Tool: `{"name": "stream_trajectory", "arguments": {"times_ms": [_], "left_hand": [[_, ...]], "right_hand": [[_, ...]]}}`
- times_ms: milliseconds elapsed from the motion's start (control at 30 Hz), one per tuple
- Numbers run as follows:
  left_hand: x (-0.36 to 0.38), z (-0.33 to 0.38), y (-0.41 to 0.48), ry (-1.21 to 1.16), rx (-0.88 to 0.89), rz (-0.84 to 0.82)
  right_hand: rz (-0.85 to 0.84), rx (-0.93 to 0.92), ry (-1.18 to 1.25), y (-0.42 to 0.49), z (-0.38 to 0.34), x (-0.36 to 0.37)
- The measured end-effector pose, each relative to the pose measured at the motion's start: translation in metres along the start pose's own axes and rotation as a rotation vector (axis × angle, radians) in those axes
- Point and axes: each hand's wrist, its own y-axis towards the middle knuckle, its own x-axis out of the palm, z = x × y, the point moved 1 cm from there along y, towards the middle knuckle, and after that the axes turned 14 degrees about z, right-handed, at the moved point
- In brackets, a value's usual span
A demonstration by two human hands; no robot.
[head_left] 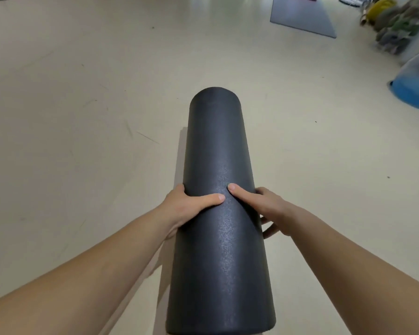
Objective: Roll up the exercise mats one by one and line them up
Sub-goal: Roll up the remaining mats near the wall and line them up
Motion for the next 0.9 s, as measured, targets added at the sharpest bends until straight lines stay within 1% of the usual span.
{"name": "stream_trajectory", "arguments": {"times_ms": [67,167,233,267,300,333,367,400,433,467,500,533,567,600,633,667,733,767,800,833,900], "left_hand": [[0.004,0.018,-0.003,0.134,0.050,-0.092],[0.029,0.048,-0.003,0.494,0.167,-0.270],[0.055,0.063,-0.004,0.716,0.267,-0.398],[0.069,0.070,-0.007,0.816,0.315,-0.464],[0.085,0.076,-0.011,0.901,0.366,-0.536],[0.100,0.080,-0.017,0.987,0.411,-0.608],[0.118,0.083,-0.025,1.064,0.455,-0.685],[0.138,0.083,-0.034,1.143,0.501,-0.756],[0.156,0.083,-0.043,1.218,0.549,-0.815],[0.175,0.082,-0.054,1.288,0.594,-0.863],[0.192,0.080,-0.062,1.349,0.640,-0.891],[0.205,0.080,-0.068,1.402,0.679,-0.902],[0.216,0.083,-0.074,1.442,0.716,-0.887],[0.222,0.088,-0.078,1.457,0.768,-0.835],[0.223,0.093,-0.081,1.453,0.848,-0.729],[0.221,0.097,-0.082,1.427,0.965,-0.559],[0.209,0.091,-0.084,1.330,1.244,-0.161],[0.198,0.079,-0.086,1.272,1.349,-0.027],[0.186,0.061,-0.087,1.211,1.440,0.058],[0.173,0.040,-0.089,1.106,1.506,0.107],[0.150,-0.007,-0.094,0.775,1.559,0.171]], "right_hand": [[0.037,0.059,0.080,-0.012,0.023,0.002],[0.111,0.195,0.240,-0.045,0.073,0.006],[0.056,0.282,0.248,-0.069,0.103,0.003],[0.042,0.294,0.192,-0.080,0.115,-0.003],[0.061,0.256,0.080,-0.092,0.123,-0.012],[0.134,0.155,-0.099,-0.100,0.129,-0.025],[0.266,0.006,-0.323,-0.105,0.135,-0.040],[0.445,-0.186,-0.570,-0.112,0.138,-0.055],[0.589,-0.383,-0.750,-0.117,0.140,-0.066],[0.637,-0.501,-0.845,-0.122,0.145,-0.074],[0.552,-0.462,-0.896,-0.127,0.149,-0.077],[0.416,-0.375,-0.908,-0.130,0.157,-0.076],[0.292,-0.285,-0.924,-0.132,0.169,-0.073],[0.222,-0.240,-0.953,-0.134,0.180,-0.070],[0.233,-0.242,-0.992,-0.133,0.190,-0.068],[0.277,-0.274,-1.020,-0.130,0.198,-0.069],[0.376,-0.286,-1.020,-0.118,0.199,-0.083],[0.415,-0.280,-0.995,-0.110,0.196,-0.094],[0.430,-0.281,-0.963,-0.100,0.193,-0.106],[0.429,-0.278,-0.938,-0.094,0.189,-0.117],[0.458,-0.271,-0.913,-0.082,0.183,-0.137]]}}
